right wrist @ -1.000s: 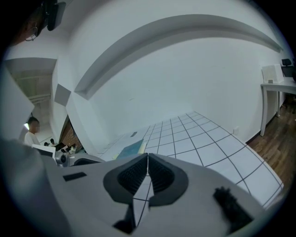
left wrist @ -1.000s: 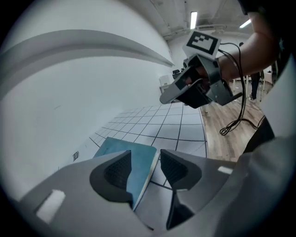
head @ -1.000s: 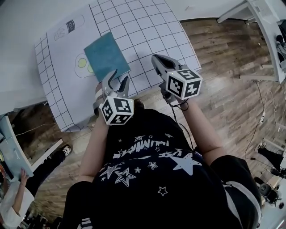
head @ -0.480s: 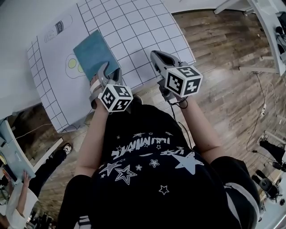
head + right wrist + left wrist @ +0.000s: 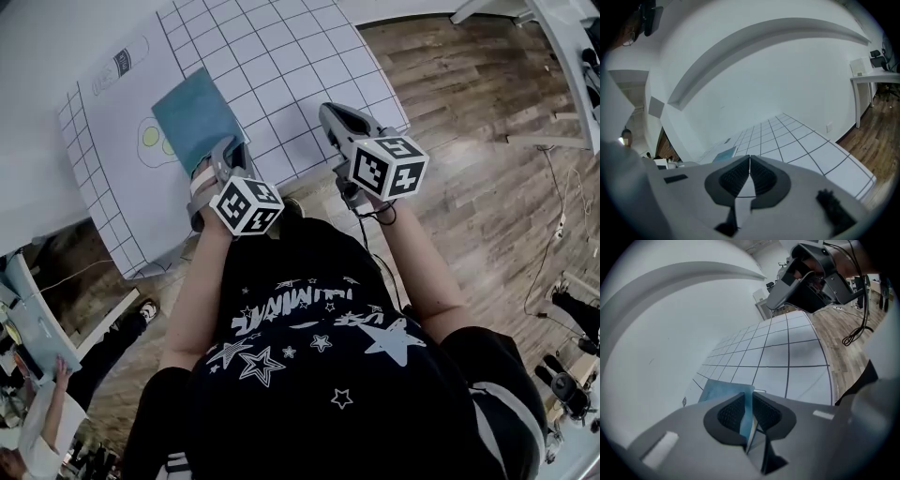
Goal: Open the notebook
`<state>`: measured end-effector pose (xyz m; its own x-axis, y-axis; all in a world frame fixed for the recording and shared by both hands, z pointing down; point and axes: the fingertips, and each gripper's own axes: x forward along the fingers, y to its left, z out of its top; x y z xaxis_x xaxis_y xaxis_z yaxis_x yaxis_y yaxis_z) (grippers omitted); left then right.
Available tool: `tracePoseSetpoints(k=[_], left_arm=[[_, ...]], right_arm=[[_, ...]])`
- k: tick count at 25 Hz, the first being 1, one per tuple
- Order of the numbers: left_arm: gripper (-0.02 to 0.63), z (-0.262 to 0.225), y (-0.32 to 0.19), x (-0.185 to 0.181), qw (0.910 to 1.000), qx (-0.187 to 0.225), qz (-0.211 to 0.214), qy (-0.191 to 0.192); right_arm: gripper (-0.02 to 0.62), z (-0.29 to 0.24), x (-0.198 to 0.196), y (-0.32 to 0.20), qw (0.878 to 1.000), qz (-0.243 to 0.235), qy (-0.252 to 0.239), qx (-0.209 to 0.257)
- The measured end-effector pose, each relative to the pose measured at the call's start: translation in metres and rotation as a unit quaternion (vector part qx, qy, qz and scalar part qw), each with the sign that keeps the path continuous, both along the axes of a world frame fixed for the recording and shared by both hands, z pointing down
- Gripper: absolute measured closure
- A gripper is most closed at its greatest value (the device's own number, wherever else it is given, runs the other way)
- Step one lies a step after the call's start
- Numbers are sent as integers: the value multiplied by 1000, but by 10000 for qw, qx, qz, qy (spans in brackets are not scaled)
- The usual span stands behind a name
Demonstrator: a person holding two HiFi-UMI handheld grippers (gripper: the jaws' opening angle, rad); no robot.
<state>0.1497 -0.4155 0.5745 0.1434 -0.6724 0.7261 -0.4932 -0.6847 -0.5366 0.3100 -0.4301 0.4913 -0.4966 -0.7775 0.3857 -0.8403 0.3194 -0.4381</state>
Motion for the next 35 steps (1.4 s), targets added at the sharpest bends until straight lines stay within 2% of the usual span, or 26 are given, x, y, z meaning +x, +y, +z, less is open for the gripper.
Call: tracePoseSetpoints(k=[3,6,8,10,13,17,22,26,29,31,32,35], left_arm=[[563,-14,-2,-4,9995,215,-59,212],[569,-32,-1,-10,9971,434,-192,598],[572,-49,0,-16,9928,549,-368,1001],[572,-65,3,-25,9845,588,-578,1545],[574,-85,8,-44,9652,593,-850,2402],[577,-111,15,-73,9414,685,-1046,3133],[580,-121,31,-127,9080,677,-1527,3842],[580,-115,40,-177,8744,495,-2066,4363],[578,-98,47,-210,8589,251,-2395,4520],[571,-83,50,-228,8542,64,-2521,4547],[565,-76,51,-235,8548,-19,-2545,4523],[542,-53,54,-249,8657,-258,-2510,4323]], right_arm=[[578,3,-7,-1,9999,-82,-54,-35],[578,3,-20,-2,9997,-219,-60,-37],[578,3,-32,-3,9994,-330,-65,-36],[578,3,-48,-3,9987,-502,-63,-57],[578,4,-76,-4,9964,-840,-21,-115],[578,1,-114,-6,9927,-1199,28,-123],[578,-8,-165,-13,9882,-1526,110,-85],[578,-13,-206,-16,9842,-1755,202,-83],[578,-13,-240,-13,9803,-1947,307,-94],[578,-13,-261,-11,9779,-2052,385,-103],[578,-13,-270,-11,9770,-2088,420,-107],[578,-12,-290,-10,9753,-2134,556,-139]])
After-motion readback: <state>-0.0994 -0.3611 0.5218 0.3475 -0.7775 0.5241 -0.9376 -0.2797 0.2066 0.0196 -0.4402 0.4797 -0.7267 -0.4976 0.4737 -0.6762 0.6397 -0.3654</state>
